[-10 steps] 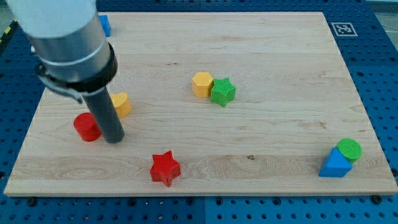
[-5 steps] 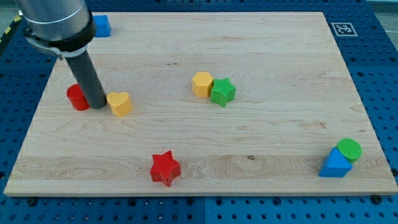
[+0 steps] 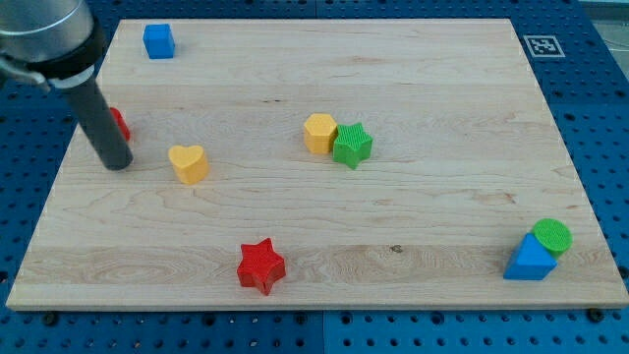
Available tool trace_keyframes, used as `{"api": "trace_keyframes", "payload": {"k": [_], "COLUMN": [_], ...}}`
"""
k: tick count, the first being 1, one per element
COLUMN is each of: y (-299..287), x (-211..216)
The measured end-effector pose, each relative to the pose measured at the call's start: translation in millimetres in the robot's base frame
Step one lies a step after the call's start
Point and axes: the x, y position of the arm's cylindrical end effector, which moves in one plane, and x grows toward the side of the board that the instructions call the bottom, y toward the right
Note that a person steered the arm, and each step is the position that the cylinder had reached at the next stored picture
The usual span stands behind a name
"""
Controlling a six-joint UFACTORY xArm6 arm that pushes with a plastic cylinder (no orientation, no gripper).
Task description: Separate the red circle from the yellow heart
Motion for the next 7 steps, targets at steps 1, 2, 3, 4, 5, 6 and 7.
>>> {"api": "trace_keyframes", "payload": {"k": [1, 2, 3, 4, 5, 6, 7], "y": [-14.5, -16.6, -16.6, -18.0, -32.5, -37.3, -37.3], "x": [-9.1, -49.7, -88.9, -96.5, -78.4, -95.3, -137.4]}}
